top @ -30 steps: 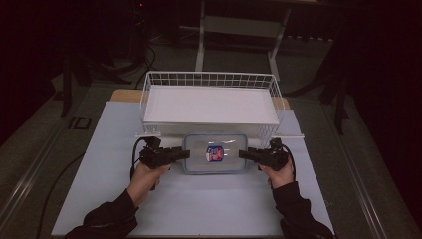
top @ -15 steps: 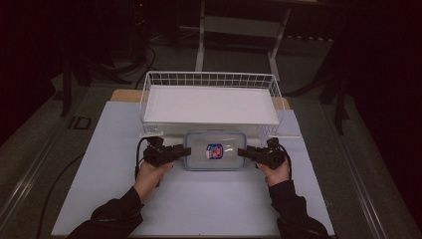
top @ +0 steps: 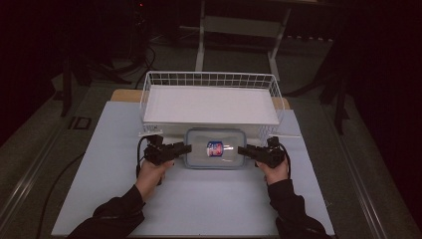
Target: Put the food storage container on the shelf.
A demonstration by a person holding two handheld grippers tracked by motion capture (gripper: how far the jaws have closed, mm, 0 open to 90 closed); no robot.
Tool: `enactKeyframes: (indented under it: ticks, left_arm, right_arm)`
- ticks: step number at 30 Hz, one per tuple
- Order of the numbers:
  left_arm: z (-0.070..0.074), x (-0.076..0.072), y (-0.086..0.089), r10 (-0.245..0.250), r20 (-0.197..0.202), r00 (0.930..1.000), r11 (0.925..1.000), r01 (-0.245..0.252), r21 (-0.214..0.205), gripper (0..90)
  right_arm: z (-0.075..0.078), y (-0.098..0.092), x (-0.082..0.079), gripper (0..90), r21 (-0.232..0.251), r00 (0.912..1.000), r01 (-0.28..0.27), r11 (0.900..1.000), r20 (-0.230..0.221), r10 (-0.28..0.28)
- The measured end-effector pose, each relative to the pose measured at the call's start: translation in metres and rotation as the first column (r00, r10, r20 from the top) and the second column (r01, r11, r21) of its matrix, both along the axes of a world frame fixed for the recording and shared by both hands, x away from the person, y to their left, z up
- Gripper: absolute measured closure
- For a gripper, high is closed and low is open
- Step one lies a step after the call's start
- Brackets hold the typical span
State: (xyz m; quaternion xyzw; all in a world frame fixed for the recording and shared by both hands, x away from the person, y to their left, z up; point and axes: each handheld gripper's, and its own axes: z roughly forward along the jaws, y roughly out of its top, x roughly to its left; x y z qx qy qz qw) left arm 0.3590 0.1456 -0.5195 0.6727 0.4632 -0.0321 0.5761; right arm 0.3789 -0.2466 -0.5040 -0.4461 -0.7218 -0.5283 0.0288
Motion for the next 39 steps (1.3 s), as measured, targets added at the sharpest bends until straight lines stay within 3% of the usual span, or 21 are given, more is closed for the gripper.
enactKeyframes:
  ticks: [6,9,12,18,24,25,26,29,34,36,39]
  left_arm:
    - [-0.005,0.003,-0.004,0.049,0.024,0.9985,0.9988,-0.049,0.006,44.9]
    - [-0.004,0.003,-0.007,0.078,0.034,0.9964,0.9969,-0.078,0.004,43.6]
    - [-0.002,0.005,-0.008,0.106,0.077,0.9914,0.9921,-0.111,0.059,43.0]
    - [0.000,0.008,-0.011,0.125,0.095,0.9876,0.9894,-0.131,0.063,45.1]
    - [0.006,0.001,-0.011,0.102,0.104,0.9893,0.9924,-0.109,0.059,37.4]
    - [0.007,0.000,-0.009,0.062,0.141,0.9881,0.9956,-0.071,0.062,33.9]
    - [0.009,-0.004,-0.010,0.050,0.148,0.9878,0.9972,-0.057,0.049,29.5]
    - [0.013,-0.010,-0.008,0.026,0.136,0.9903,0.9987,-0.032,0.039,27.3]
    - [0.020,-0.025,-0.005,-0.009,0.157,0.9875,0.9981,-0.001,0.061,17.2]
    - [0.023,-0.031,-0.002,-0.011,0.173,0.9848,0.9981,0.001,0.061,14.4]
    - [0.027,-0.042,0.002,-0.034,0.173,0.9843,0.9984,0.026,0.050,10.5]
  right_arm:
    - [0.003,0.008,-0.003,48.9,-0.068,0.9964,0.044,0.9968,0.075,-0.039]
    - [0.004,0.009,-0.003,46.3,-0.075,0.9947,0.062,0.9952,0.087,-0.055]
    - [0.004,0.012,-0.002,42.7,-0.098,0.9908,0.090,0.9911,0.110,-0.079]
    - [0.005,0.016,0.001,37.0,-0.105,0.9842,0.137,0.9849,0.127,-0.124]
    - [0.007,0.018,-0.001,36.1,-0.123,0.9808,0.154,0.9805,0.139,-0.137]
    - [0.007,0.019,-0.002,36.0,-0.127,0.9800,0.151,0.9804,0.150,-0.131]
    - [0.008,0.021,-0.004,35.9,-0.135,0.9795,0.144,0.9803,0.160,-0.122]
    - [0.012,0.024,-0.011,35.9,-0.138,0.9790,0.133,0.9814,0.172,-0.109]
    - [0.024,0.031,-0.027,36.2,-0.127,0.9757,0.113,0.9854,0.202,-0.085]
    - [0.031,0.034,-0.035,36.8,-0.141,0.9670,0.122,0.9825,0.240,-0.085]
    - [0.041,0.037,-0.045,38.6,-0.105,0.9645,0.103,0.9891,0.253,-0.074]
